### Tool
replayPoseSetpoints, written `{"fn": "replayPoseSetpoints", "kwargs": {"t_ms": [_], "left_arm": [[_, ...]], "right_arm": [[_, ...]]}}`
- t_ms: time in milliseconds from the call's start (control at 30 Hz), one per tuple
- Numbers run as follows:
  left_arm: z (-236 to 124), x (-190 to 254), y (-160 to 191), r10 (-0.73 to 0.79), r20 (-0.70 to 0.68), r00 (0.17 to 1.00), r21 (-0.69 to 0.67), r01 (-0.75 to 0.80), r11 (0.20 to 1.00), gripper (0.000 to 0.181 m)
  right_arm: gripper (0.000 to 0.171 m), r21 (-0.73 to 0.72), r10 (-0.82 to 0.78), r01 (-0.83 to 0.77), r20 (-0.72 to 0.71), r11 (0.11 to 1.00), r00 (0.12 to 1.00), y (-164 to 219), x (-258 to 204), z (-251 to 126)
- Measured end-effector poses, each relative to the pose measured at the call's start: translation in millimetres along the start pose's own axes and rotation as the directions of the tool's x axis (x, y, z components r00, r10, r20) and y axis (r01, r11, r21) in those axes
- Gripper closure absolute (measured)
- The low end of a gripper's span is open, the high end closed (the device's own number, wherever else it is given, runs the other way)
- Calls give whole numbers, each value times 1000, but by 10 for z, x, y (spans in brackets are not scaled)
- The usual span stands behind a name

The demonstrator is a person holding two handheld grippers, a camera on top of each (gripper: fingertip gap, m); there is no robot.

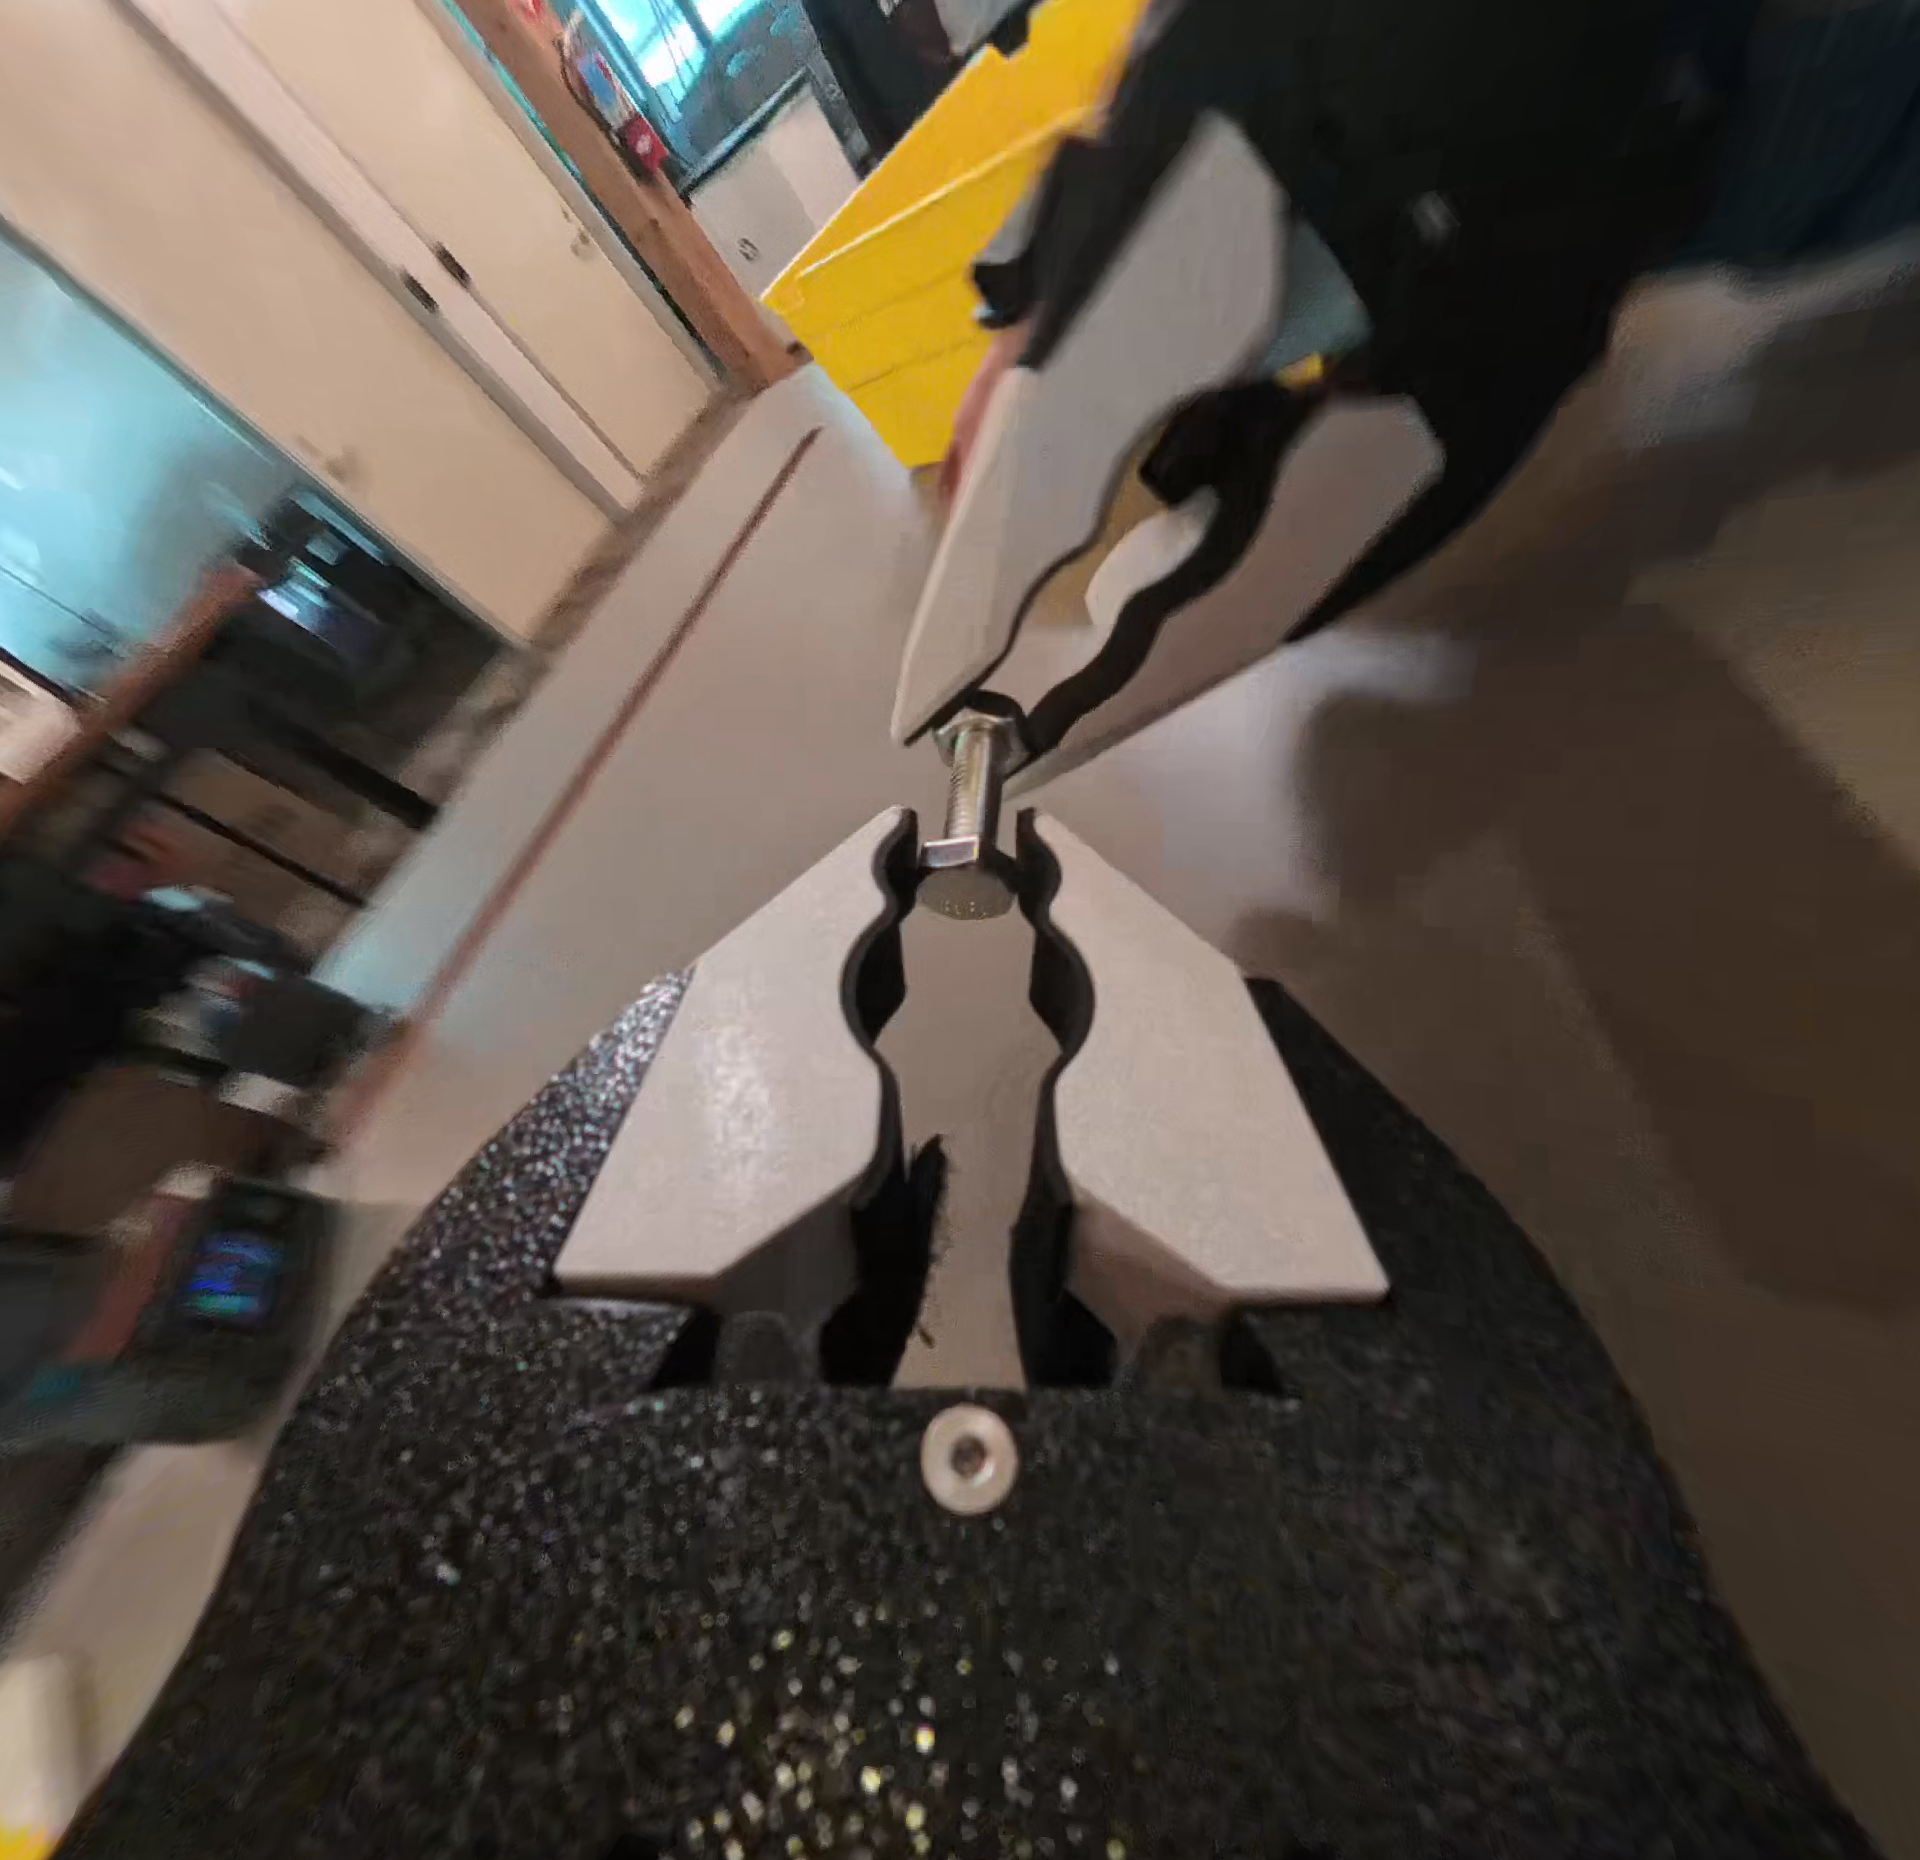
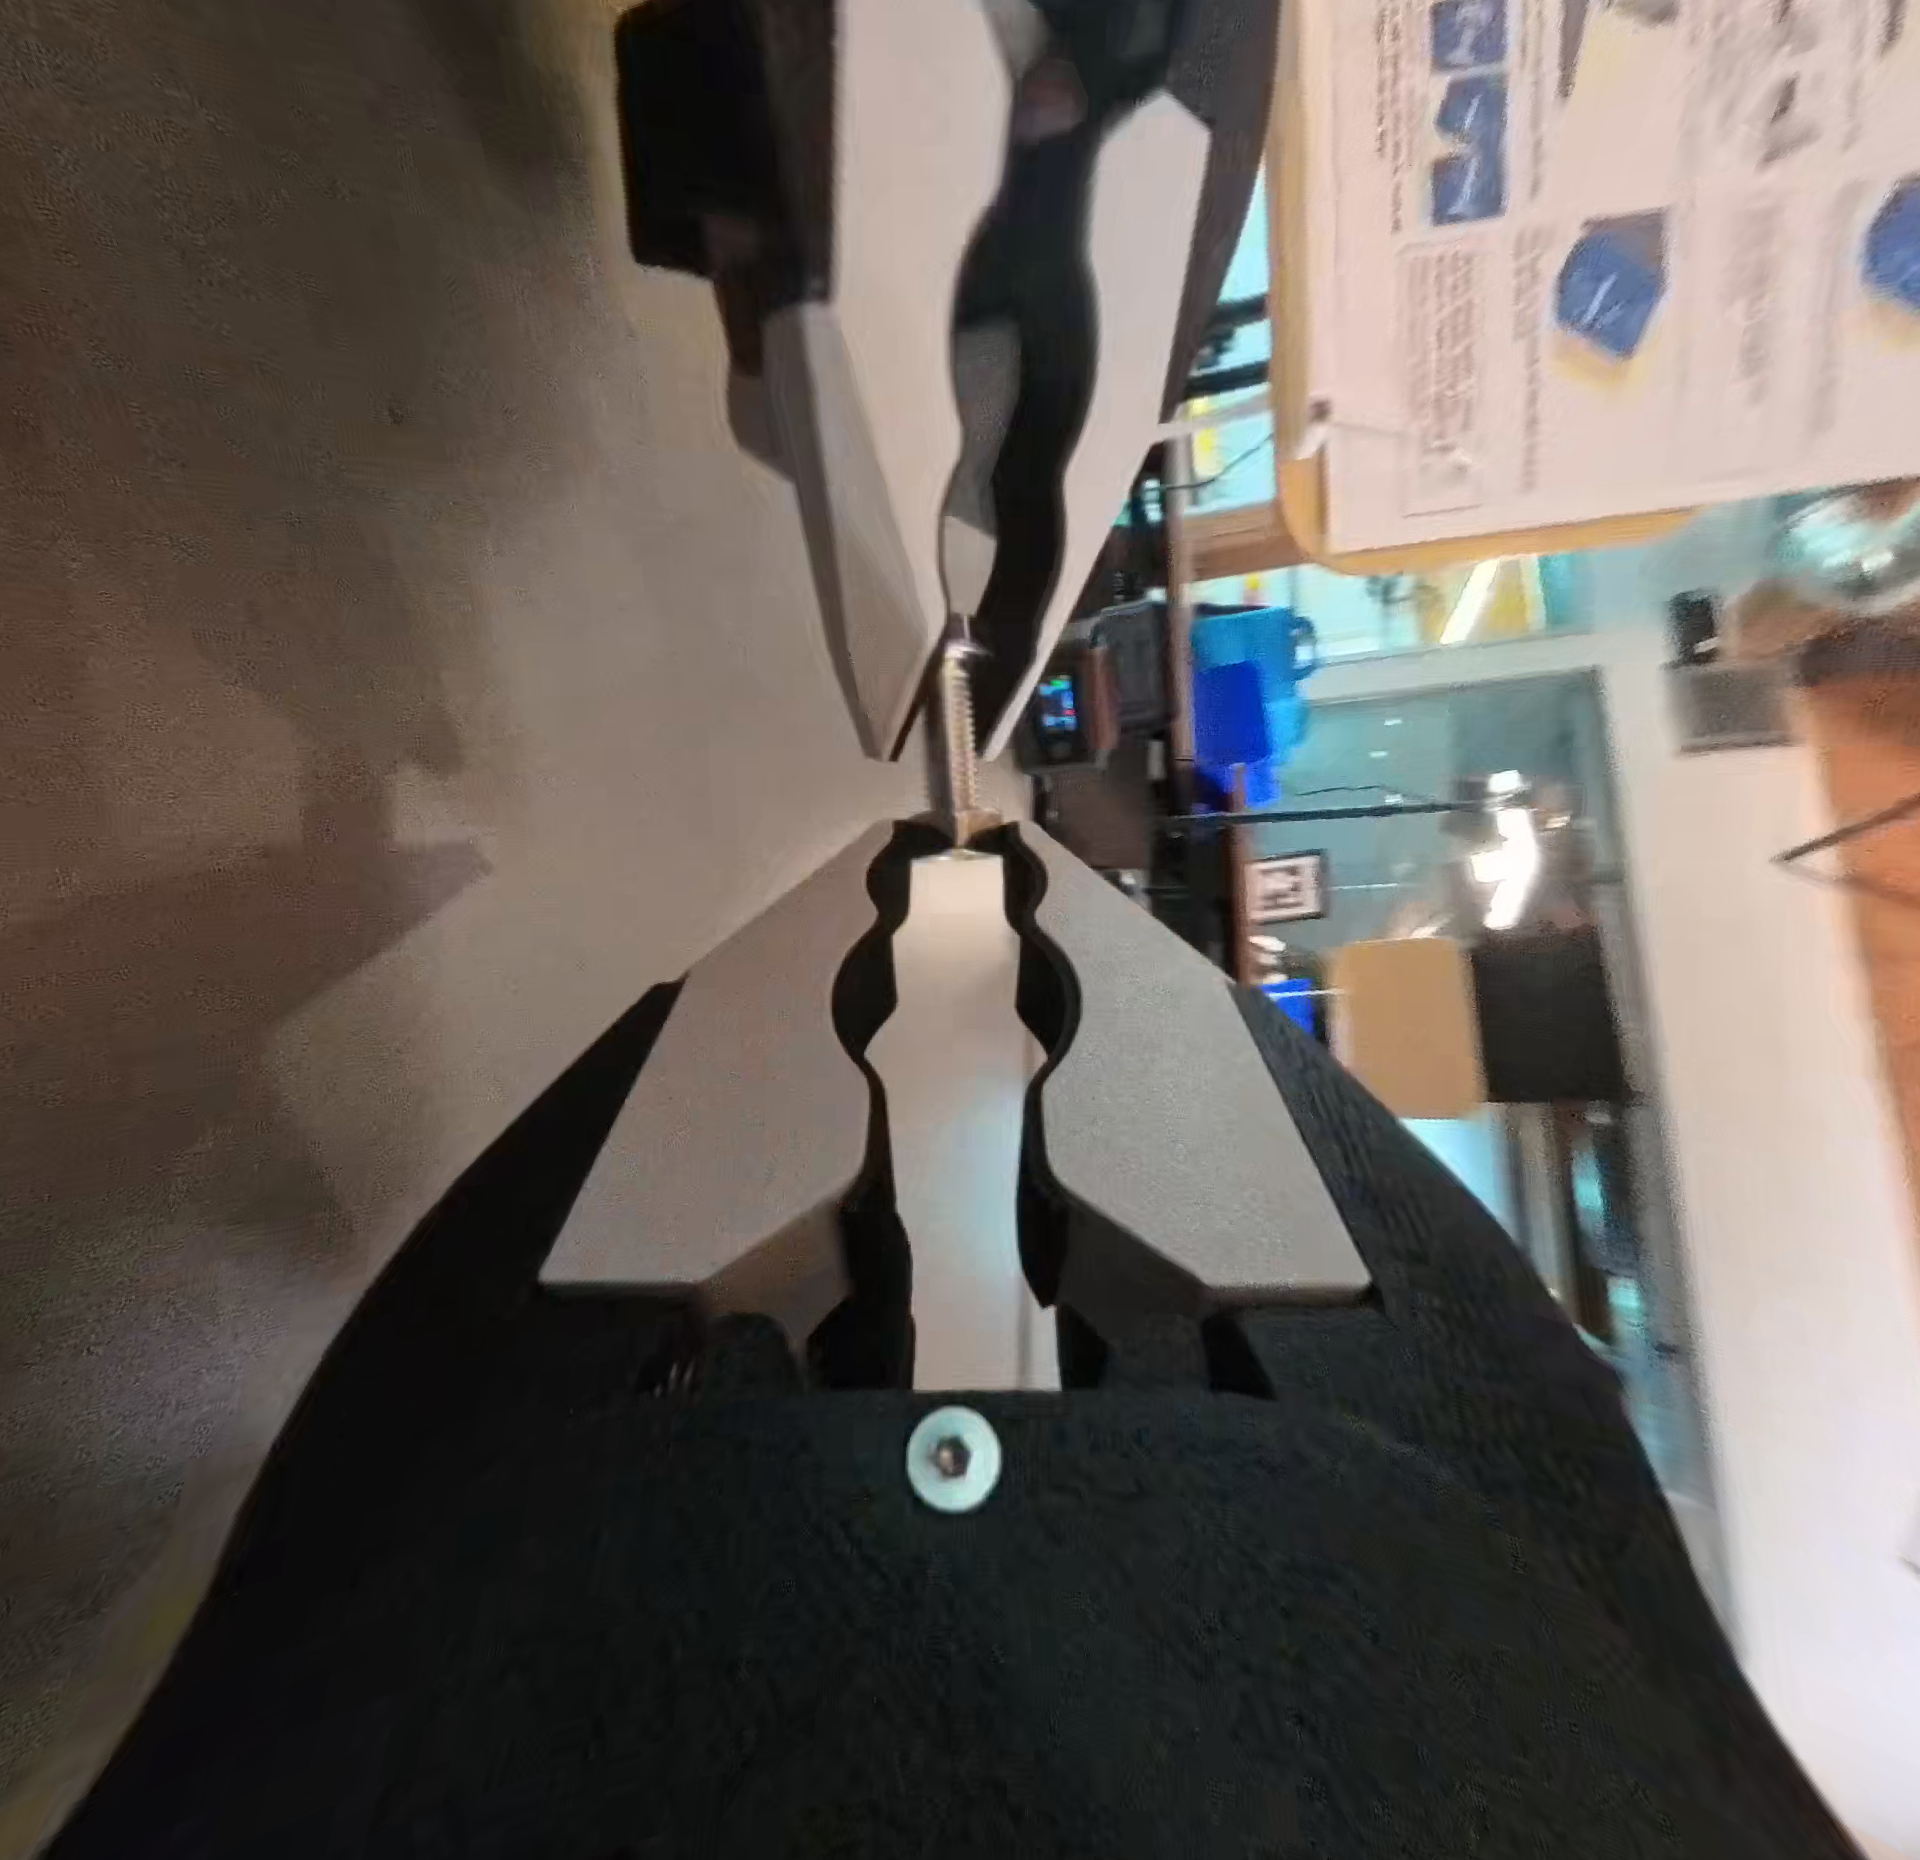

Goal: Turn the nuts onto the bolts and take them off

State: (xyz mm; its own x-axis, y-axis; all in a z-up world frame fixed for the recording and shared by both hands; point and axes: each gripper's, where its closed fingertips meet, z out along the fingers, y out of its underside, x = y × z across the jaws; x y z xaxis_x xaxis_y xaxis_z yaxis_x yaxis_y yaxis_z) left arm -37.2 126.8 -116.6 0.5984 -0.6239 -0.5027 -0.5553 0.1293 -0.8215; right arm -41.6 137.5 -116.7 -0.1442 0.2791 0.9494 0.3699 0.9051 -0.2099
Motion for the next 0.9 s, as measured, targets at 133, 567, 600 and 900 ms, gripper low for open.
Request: {"fn": "replayPoseSetpoints", "kwargs": {"t_ms": [133, 567, 600, 900], "left_arm": [[-75, -48, -134, -428, -199, 882, 69, 448, 891, 165], [-209, 40, -322, -686, -562, 462, -6, 827, 562, 165], [-194, 31, -305, -667, -526, 528, 21, 792, 610, 165], [-202, -36, -253, -346, -270, 899, 201, 404, 893, 165]], "right_arm": [[155, -66, -299, 291, -204, 954, 932, -63, 201, -24], [144, 42, -24, 32, -171, 999, 985, -119, 265, -167], [137, 76, 132, -126, -91, 989, 987, -117, 227, -174], [118, -125, 801, -991, 589, -41, -108, -216, 274, -320]]}}
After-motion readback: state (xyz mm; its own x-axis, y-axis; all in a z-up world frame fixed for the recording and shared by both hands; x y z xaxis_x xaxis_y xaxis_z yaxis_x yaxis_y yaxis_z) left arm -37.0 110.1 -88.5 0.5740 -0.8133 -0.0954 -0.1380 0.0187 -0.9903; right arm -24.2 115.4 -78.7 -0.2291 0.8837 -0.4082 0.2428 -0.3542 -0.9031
